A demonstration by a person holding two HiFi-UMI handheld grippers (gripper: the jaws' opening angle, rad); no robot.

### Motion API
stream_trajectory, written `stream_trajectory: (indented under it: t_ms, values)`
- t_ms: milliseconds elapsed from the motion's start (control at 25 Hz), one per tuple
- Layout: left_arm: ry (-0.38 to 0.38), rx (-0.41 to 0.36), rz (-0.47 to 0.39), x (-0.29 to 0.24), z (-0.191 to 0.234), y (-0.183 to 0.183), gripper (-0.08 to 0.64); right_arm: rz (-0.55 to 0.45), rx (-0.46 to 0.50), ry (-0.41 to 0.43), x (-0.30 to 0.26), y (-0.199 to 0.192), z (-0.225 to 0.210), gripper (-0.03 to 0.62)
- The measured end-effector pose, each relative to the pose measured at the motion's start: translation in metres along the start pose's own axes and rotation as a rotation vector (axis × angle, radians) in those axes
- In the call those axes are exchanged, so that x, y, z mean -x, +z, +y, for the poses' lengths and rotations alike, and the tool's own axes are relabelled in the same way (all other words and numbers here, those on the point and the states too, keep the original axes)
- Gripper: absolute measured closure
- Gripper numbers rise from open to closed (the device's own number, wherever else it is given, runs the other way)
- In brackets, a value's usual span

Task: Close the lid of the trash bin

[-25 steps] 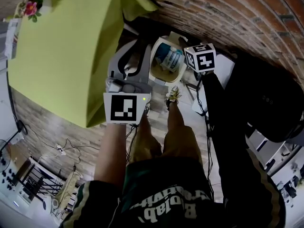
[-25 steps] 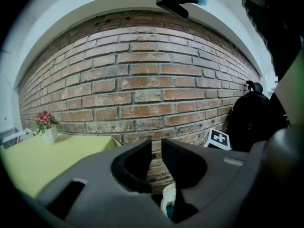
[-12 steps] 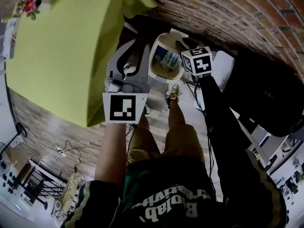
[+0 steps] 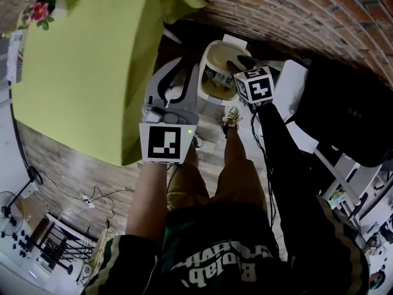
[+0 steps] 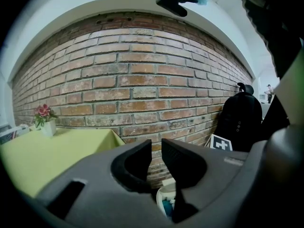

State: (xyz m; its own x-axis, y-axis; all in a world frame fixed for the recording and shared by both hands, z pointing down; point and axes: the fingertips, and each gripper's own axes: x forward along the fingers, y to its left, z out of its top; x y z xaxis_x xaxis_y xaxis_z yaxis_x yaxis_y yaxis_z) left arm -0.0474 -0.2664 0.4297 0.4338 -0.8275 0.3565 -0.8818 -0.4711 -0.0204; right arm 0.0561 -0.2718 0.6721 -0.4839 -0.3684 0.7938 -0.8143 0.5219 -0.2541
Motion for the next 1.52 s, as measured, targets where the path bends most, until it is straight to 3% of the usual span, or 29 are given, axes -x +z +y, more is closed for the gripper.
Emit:
stream_trajectory:
  t_ms: [400,640,1520]
  values:
    - [-0.031,-0.015,0.023,0.013,-0.006,-0.02,0.483,0.008,-0.039,-0.005,-0.005,-0.03,0.017,0.422]
    - [-0.048,0.021,0.033,0.021,-0.009,-0.039,0.483,0.013,-0.071,0.003,-0.013,-0.048,0.025,0.416]
    - [-0.048,0.037,0.078,0.027,-0.005,-0.085,0.483,0.07,-0.132,0.041,-0.046,-0.103,0.041,0.396]
